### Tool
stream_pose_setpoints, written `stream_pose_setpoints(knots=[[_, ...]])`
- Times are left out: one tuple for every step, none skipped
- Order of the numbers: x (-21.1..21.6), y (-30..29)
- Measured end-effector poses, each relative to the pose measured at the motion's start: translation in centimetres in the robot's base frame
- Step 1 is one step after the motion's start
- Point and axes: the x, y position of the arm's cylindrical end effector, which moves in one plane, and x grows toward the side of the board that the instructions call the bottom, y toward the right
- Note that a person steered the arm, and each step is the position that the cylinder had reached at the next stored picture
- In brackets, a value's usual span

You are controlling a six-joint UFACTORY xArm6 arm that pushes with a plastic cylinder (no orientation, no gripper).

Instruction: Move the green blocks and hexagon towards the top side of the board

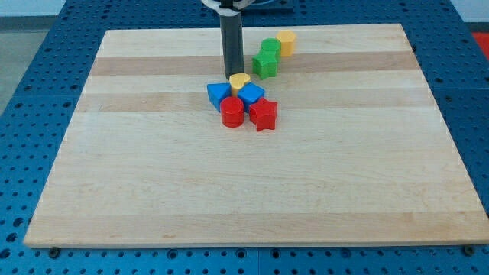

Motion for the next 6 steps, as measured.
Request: stream_pose_setpoints(knots=[[0.0, 0.7], [0.0, 2.2], [0.0, 3.2], [-0.2, 4.7], [-1.2, 5.7], [-2.8, 5.7]])
